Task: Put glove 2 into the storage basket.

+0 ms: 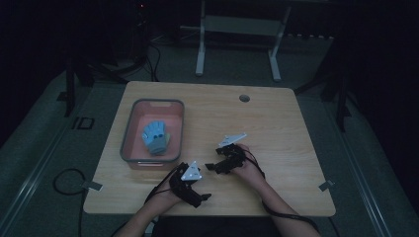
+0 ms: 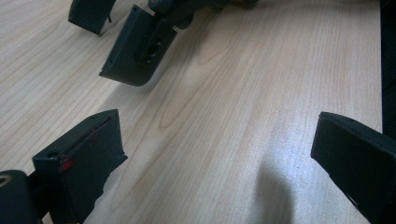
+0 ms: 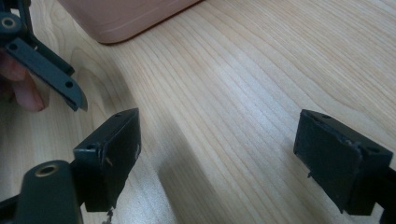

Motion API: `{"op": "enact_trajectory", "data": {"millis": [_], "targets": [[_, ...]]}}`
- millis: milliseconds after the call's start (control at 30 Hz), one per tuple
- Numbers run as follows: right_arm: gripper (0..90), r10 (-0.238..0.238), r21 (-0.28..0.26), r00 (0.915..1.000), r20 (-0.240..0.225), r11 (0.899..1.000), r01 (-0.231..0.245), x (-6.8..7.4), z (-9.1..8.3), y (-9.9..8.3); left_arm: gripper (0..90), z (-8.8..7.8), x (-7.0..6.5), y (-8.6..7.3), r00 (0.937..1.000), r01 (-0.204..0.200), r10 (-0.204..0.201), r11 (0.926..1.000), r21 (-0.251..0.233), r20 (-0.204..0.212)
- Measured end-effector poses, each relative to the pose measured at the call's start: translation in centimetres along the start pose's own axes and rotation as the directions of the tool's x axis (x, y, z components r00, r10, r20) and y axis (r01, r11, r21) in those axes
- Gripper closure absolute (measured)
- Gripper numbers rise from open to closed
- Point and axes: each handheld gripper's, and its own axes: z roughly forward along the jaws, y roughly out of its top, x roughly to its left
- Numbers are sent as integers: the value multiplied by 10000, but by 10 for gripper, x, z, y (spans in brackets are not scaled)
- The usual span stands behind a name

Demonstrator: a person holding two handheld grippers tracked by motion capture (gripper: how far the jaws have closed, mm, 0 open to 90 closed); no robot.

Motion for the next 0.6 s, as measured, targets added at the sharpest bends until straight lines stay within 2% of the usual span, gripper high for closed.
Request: {"op": "enact_trajectory", "data": {"millis": [600], "targets": [[148,-64,-119,9998,164,9999,66,1,1,-3,24,0,-1,-2,10000,-15,16,10000,8,-33]]}}
